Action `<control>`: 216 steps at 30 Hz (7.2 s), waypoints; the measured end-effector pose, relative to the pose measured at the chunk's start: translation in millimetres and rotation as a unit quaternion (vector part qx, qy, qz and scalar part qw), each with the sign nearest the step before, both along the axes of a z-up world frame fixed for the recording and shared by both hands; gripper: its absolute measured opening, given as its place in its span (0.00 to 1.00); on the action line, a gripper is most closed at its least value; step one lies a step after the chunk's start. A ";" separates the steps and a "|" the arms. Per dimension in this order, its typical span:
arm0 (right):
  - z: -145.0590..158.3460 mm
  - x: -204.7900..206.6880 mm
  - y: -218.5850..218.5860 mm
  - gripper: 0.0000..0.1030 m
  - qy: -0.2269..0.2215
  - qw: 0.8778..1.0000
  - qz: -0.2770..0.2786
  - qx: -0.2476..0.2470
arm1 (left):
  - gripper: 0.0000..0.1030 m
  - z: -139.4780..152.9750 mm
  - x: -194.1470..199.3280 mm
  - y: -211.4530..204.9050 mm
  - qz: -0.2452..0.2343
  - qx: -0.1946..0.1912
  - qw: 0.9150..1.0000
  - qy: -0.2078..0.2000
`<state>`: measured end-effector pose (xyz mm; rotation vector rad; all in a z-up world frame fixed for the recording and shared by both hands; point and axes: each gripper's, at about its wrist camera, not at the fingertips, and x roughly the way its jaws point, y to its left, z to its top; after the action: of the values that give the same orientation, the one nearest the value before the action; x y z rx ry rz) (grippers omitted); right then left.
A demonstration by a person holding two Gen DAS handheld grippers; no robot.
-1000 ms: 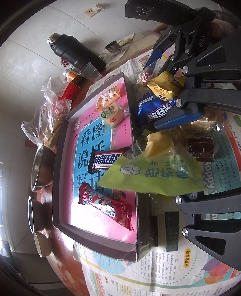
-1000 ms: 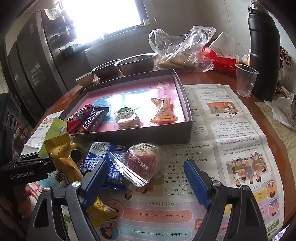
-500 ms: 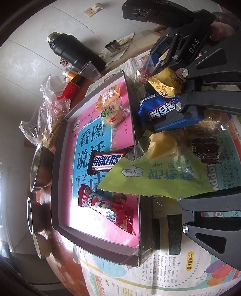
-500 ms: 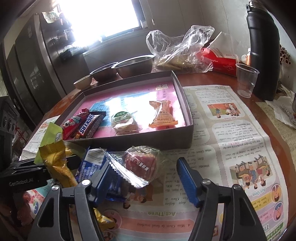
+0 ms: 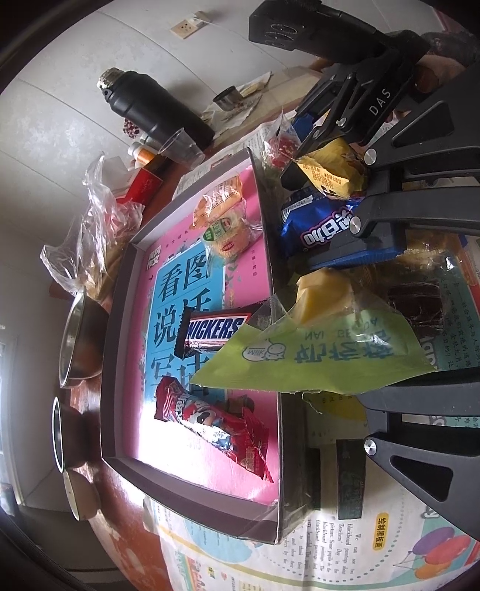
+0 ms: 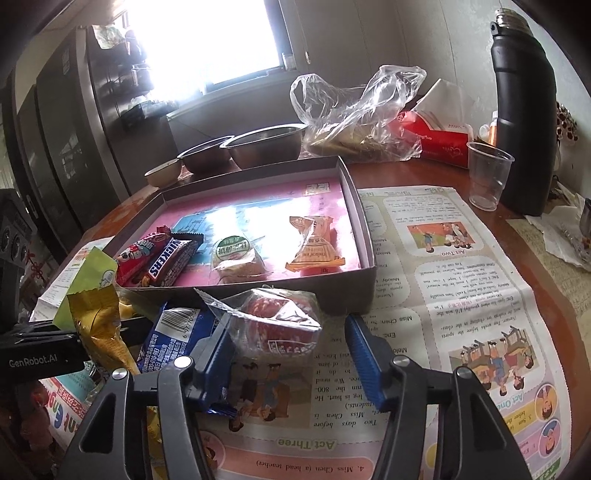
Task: Organize snacks
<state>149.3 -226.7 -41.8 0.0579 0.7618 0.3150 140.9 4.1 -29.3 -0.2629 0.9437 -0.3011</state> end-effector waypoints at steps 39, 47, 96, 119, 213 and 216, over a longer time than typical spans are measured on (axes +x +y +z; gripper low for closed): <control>35.2 -24.4 -10.4 0.58 -0.031 0.999 -0.003 0.015 | 0.34 52.2 -33.4 50.7 0.066 0.012 0.996 -0.065; 48.3 -29.3 -5.7 0.58 -0.044 0.999 0.003 0.019 | 0.34 63.4 -38.3 58.5 0.081 0.010 0.993 -0.080; 54.1 19.9 -10.2 0.58 -0.049 0.998 -0.015 0.046 | 0.34 33.8 11.6 40.7 0.069 0.037 0.995 -0.063; 38.4 49.0 1.6 0.58 -0.026 0.999 -0.014 0.032 | 0.34 17.8 32.7 42.1 0.061 0.030 0.996 -0.058; 21.9 49.6 13.8 0.66 0.006 1.000 -0.009 0.002 | 0.73 34.1 26.2 43.6 0.074 0.045 0.994 -0.065; 23.2 48.5 12.8 0.66 0.004 1.000 -0.011 0.003 | 0.74 38.1 24.1 40.7 0.069 0.047 0.994 -0.075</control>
<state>197.8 -213.8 -18.6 0.0720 0.7684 0.2969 165.0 44.9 8.7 -0.2149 0.7853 -0.1472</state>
